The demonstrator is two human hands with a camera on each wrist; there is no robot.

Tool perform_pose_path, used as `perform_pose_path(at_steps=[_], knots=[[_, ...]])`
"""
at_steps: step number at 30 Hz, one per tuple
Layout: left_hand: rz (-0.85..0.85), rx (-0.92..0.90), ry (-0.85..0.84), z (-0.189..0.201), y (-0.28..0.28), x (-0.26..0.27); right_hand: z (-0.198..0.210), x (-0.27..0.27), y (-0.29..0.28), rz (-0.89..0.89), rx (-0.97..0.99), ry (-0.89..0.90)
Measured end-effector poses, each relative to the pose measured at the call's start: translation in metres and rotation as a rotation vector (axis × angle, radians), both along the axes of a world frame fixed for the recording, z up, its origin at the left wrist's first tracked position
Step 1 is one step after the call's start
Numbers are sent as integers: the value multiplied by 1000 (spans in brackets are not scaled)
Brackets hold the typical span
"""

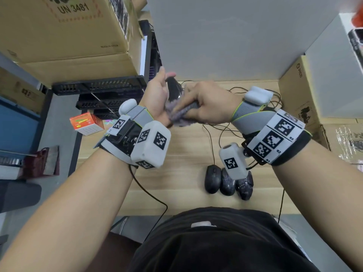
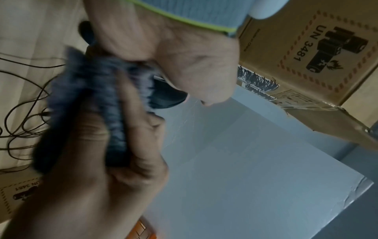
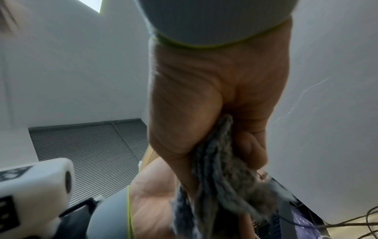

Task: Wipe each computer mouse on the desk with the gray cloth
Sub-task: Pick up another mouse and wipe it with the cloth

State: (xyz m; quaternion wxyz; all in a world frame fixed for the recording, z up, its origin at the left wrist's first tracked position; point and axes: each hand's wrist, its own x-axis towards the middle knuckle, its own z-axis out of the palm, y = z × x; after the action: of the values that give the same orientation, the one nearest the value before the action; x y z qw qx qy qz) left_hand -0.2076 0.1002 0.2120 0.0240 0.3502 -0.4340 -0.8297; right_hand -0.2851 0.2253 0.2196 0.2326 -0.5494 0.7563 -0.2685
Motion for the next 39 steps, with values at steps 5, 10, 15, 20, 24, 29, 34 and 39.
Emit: perform_pose_path(at_steps=[5,10,15,20,24,29,34,39], knots=[[36,-35,37,1,-6,-3,-10,-6,5,-102,-26,-60],[52,63,47,8,-2,-5,-9,-7,-1,-355,-261,21],[31,24,-3,4,2,-7,1,7,-4,-118,-54,47],[-69,102,66,-3,14,-5,8,-13,-6,-270,-163,124],[-22,164,96,0,13,-9,4,2,-9,-284,-211,75],[38,18,30,-2,8,-7,4,8,-7,-150,-70,32],[-62,121,94,1,14,-6,2,-8,-12,-332,-237,120],[90,-11,3,-8,-2,-10,3,8,-1,-111,-24,-156]])
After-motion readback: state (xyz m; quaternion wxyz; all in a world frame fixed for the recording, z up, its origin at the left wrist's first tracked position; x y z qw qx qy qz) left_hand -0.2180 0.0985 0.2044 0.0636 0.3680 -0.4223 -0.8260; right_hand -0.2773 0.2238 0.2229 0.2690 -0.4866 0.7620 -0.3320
